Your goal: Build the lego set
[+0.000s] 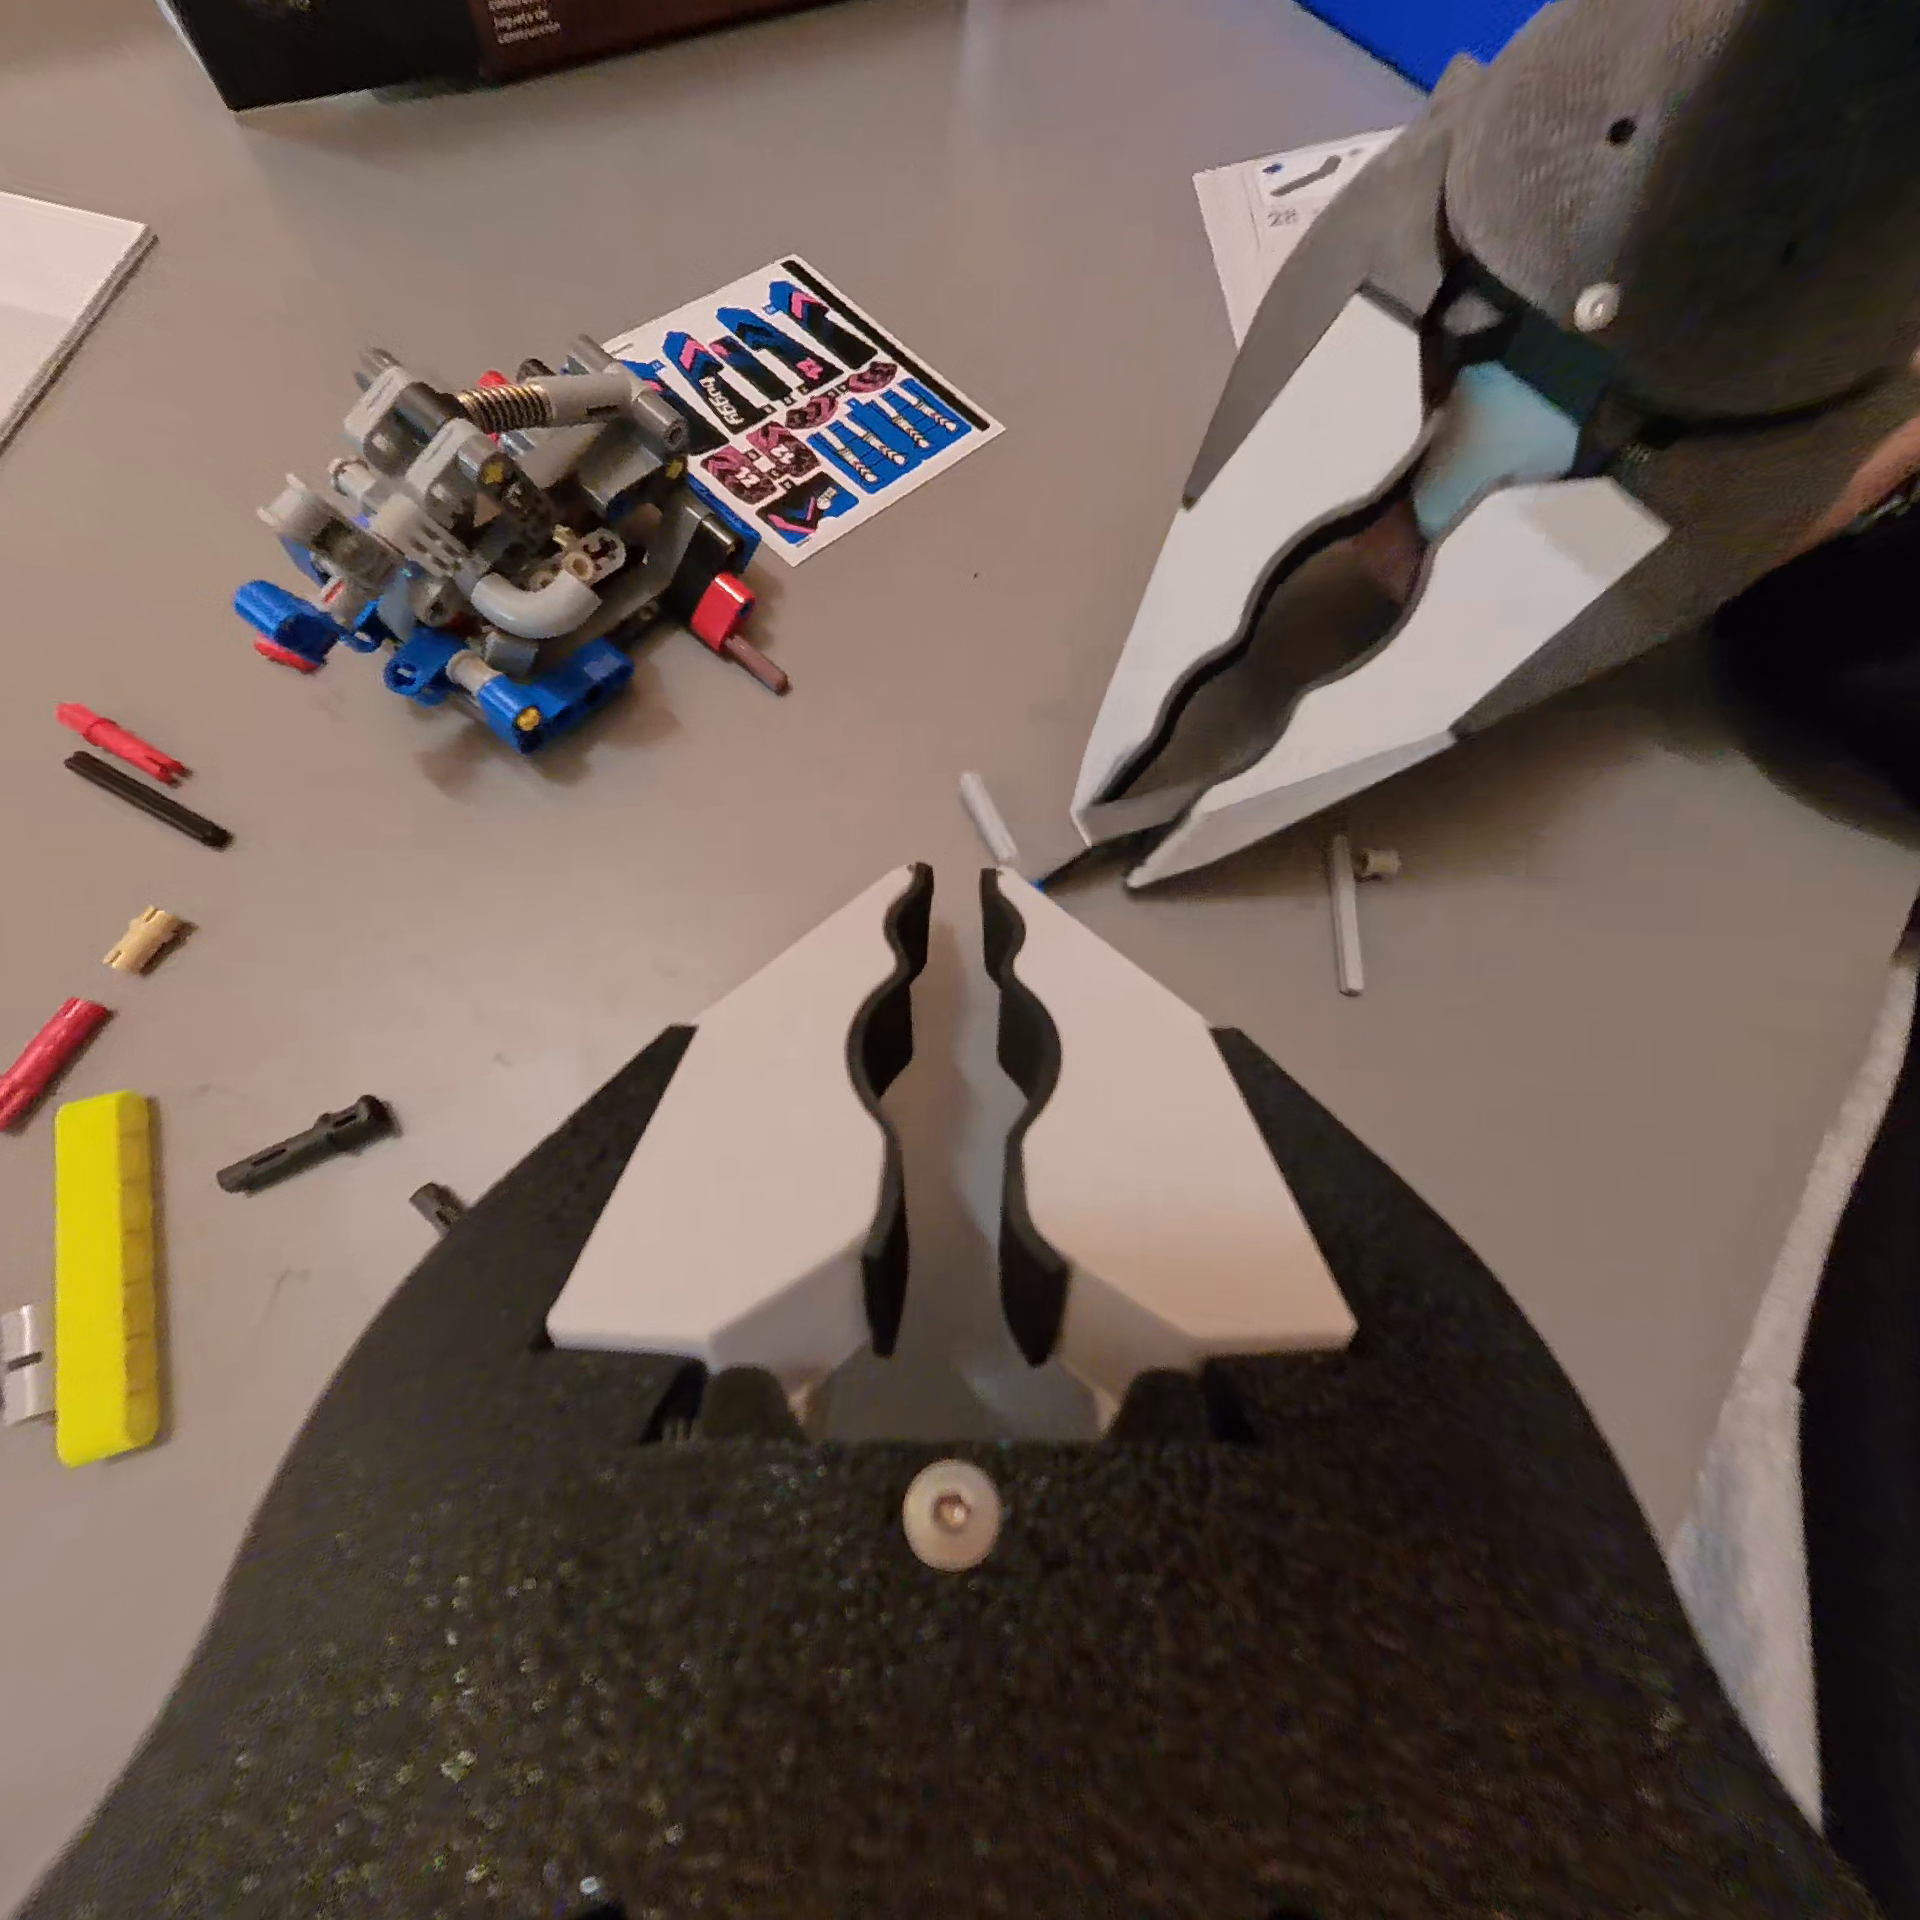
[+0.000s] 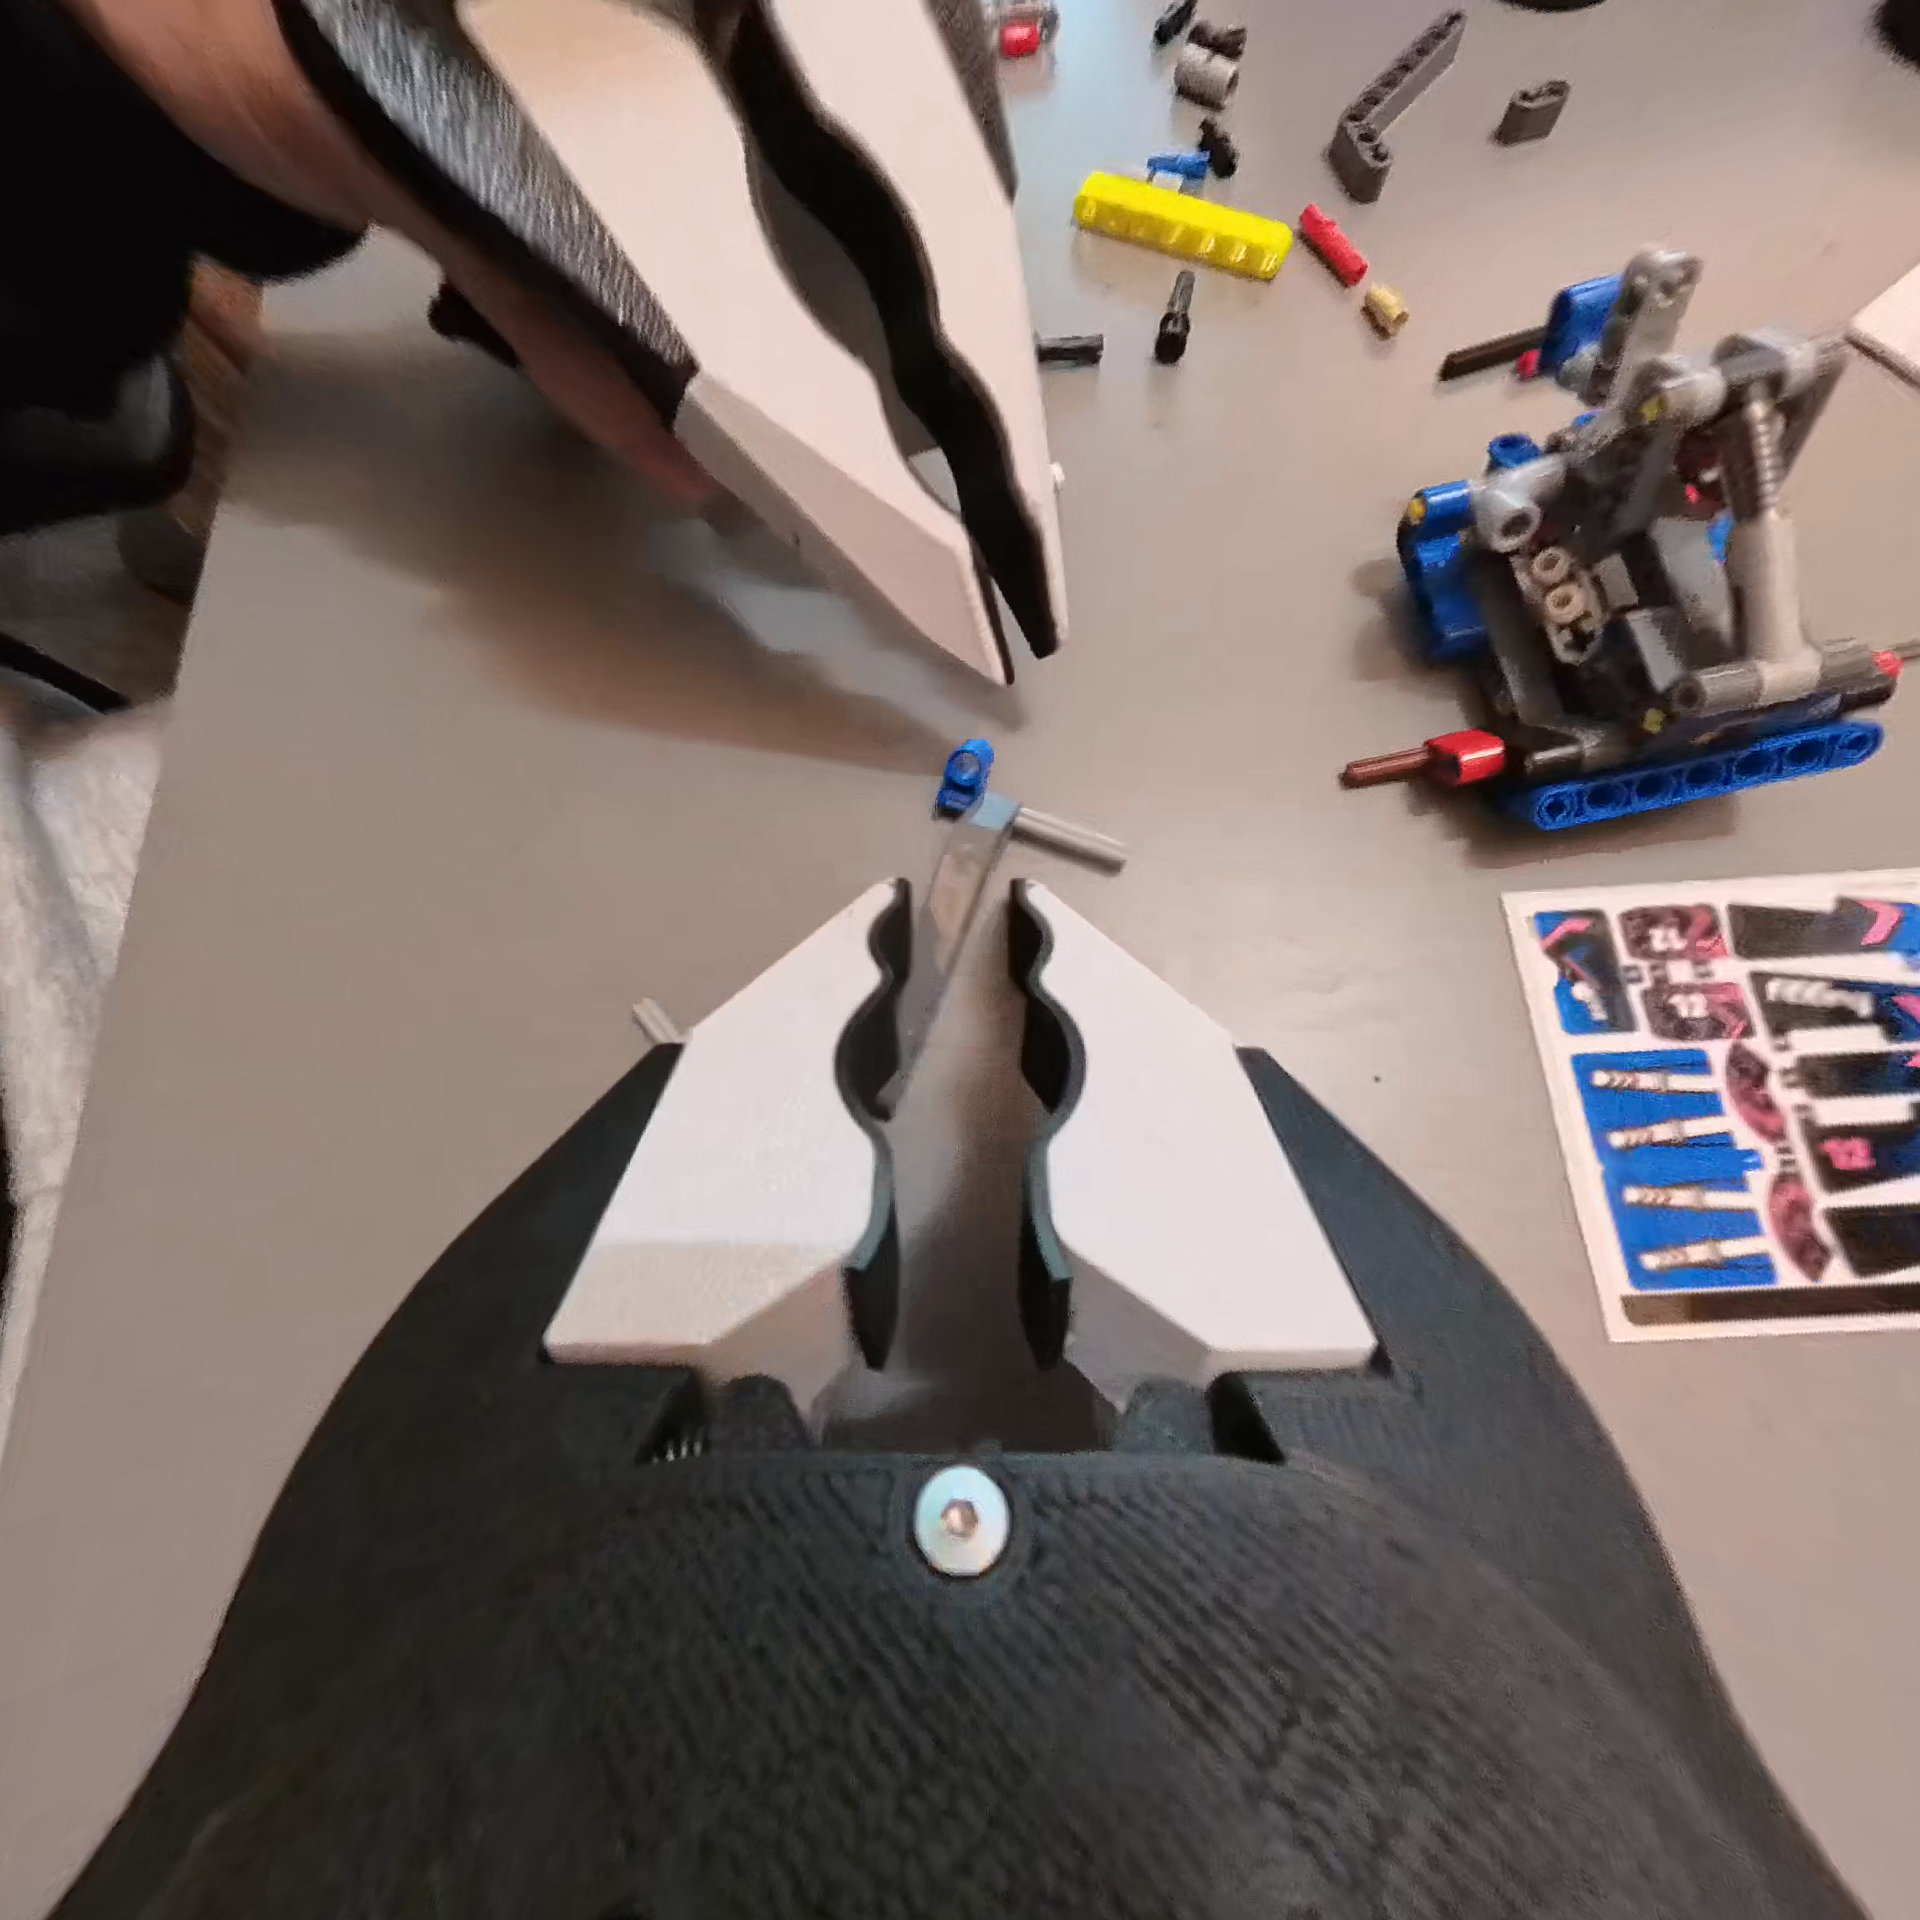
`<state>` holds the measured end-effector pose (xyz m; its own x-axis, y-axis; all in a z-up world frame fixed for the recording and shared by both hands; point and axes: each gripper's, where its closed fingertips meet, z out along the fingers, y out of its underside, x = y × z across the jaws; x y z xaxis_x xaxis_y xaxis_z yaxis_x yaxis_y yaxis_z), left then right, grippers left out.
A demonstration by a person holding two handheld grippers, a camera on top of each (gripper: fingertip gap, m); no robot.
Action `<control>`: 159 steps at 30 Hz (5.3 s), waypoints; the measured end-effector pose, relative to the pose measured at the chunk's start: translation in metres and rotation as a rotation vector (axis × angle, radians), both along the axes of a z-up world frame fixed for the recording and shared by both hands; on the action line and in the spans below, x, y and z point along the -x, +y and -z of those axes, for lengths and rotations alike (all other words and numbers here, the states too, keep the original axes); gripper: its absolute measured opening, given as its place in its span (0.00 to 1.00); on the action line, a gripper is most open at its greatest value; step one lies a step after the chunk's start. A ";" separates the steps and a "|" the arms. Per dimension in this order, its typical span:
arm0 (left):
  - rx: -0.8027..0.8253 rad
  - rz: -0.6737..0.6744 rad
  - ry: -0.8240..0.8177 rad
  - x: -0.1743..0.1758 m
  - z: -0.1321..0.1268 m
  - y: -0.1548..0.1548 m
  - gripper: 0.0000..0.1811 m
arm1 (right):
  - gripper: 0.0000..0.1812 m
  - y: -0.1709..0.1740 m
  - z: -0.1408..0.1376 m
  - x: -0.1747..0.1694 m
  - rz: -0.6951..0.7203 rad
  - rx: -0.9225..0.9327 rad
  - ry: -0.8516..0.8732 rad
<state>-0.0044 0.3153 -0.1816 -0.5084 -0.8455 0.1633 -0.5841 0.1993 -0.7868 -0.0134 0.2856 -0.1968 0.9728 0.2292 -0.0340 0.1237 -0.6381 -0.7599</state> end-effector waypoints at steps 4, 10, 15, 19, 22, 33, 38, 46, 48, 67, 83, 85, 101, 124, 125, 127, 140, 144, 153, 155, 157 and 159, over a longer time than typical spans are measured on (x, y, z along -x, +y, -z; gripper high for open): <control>0.028 -0.004 0.006 0.001 -0.002 0.001 0.04 | 0.03 0.003 0.000 -0.004 -0.067 -0.035 -0.260; 0.070 -0.036 0.066 0.006 -0.001 0.004 0.04 | 0.03 0.009 -0.005 -0.011 -0.218 -0.109 -0.829; 0.107 -0.016 0.105 0.006 0.003 -0.004 0.05 | 0.03 0.010 -0.008 -0.011 -0.277 -0.110 -1.080; 0.134 0.008 0.097 0.003 0.002 -0.009 0.04 | 0.03 0.012 -0.010 -0.009 -0.294 -0.120 -1.139; 0.089 0.031 0.089 0.003 0.005 -0.010 0.03 | 0.03 0.012 -0.008 -0.008 -0.292 -0.117 -1.119; -0.006 0.132 -0.006 0.006 0.005 -0.018 0.01 | 0.05 0.005 -0.003 0.005 -0.256 -0.146 -0.637; -0.012 0.140 -0.020 0.007 0.005 -0.019 0.01 | 0.05 0.006 0.000 0.003 -0.262 -0.110 -0.710; -0.033 0.136 -0.036 0.007 0.006 -0.019 0.01 | 0.05 0.006 0.000 0.004 -0.248 -0.089 -0.740; -0.040 0.127 -0.043 0.007 0.005 -0.018 0.01 | 0.05 0.007 0.000 0.004 -0.232 -0.104 -0.716; 0.072 0.034 -0.286 -0.024 -0.041 -0.042 0.11 | 0.05 0.003 -0.090 -0.072 0.542 -0.598 0.120; 0.080 -0.104 -0.323 -0.048 -0.045 -0.050 0.12 | 0.05 0.007 -0.094 -0.070 0.629 -0.703 0.380; 0.152 -0.084 -0.321 -0.047 -0.049 -0.055 0.10 | 0.05 0.008 -0.096 -0.068 0.622 -0.719 0.374; 0.489 -0.034 -0.313 -0.039 -0.073 -0.057 0.07 | 0.04 0.016 -0.112 -0.041 0.477 -0.801 0.439; 0.386 0.017 -0.128 -0.018 -0.056 -0.024 0.02 | 0.10 0.009 -0.108 -0.036 0.328 -0.725 0.302; 0.400 0.015 -0.126 -0.017 -0.057 -0.020 0.02 | 0.11 0.008 -0.106 -0.031 0.273 -0.699 0.306; 0.419 0.013 -0.115 -0.013 -0.059 -0.012 0.02 | 0.11 0.003 -0.101 -0.020 0.146 -0.634 0.298; 0.528 0.136 -0.017 0.005 -0.048 -0.014 0.02 | 0.14 -0.042 -0.007 0.035 -0.353 -0.048 -0.135; 0.521 0.172 -0.016 0.009 -0.045 -0.017 0.02 | 0.12 -0.042 0.001 0.039 -0.363 -0.016 -0.125; 0.430 0.210 -0.086 0.008 -0.043 -0.023 0.02 | 0.06 -0.035 0.002 0.023 -0.289 -0.057 -0.143; 0.438 0.216 -0.109 0.008 -0.046 -0.024 0.02 | 0.05 -0.034 0.002 0.019 -0.275 -0.058 -0.153; 0.424 0.210 -0.144 0.007 -0.049 -0.022 0.02 | 0.03 -0.031 0.003 0.013 -0.246 -0.065 -0.182; 0.395 0.217 -0.135 0.009 -0.047 -0.022 0.02 | 0.03 -0.031 0.003 0.011 -0.238 -0.066 -0.185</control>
